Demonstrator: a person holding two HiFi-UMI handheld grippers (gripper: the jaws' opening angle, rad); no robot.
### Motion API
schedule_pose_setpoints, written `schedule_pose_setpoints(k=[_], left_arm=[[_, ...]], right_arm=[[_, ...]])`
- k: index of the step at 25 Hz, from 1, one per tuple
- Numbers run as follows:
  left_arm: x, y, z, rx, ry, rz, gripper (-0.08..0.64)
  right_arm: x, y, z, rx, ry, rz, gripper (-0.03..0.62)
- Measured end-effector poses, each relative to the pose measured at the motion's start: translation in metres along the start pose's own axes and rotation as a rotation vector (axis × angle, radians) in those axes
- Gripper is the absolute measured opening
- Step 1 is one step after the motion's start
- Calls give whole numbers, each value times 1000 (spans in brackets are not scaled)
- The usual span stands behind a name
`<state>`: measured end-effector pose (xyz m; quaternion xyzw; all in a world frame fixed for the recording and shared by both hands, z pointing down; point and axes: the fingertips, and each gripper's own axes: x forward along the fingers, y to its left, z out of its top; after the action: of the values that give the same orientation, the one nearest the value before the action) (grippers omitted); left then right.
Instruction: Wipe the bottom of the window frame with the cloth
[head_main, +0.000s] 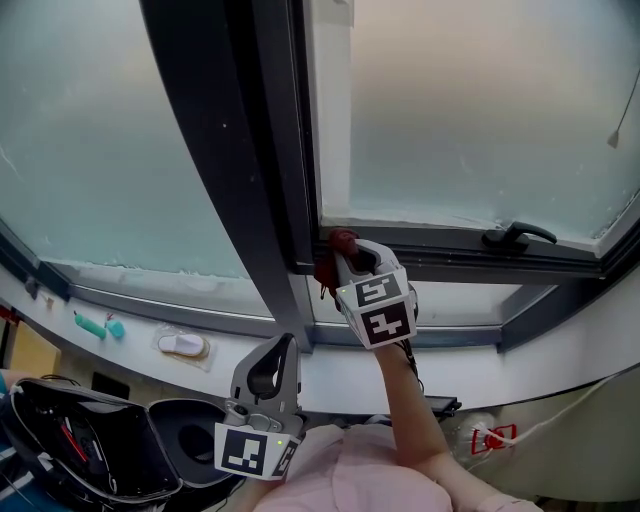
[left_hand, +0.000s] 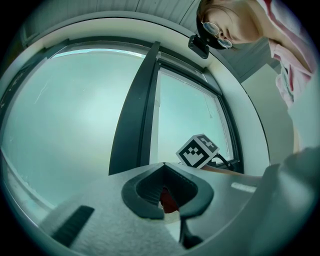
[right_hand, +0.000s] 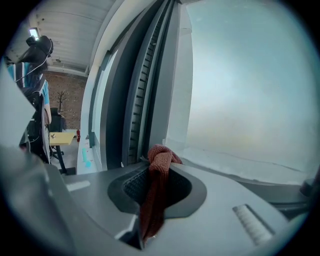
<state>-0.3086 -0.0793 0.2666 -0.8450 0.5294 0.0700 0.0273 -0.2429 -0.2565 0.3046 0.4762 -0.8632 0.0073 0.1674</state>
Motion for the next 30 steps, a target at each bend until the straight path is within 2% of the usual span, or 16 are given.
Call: schedule_pose_setpoints(k=[8, 20, 30], left_arm=[[3, -6, 2, -5, 9, -33, 0], [2, -14, 4, 3, 10, -27, 0], [14, -38, -1, 0, 19, -54, 0]], right_arm=[[-7, -13, -4, 10, 15, -31, 55], [-18, -26, -7, 29, 9, -46, 55], [-33, -49, -16, 41, -3, -63, 55]])
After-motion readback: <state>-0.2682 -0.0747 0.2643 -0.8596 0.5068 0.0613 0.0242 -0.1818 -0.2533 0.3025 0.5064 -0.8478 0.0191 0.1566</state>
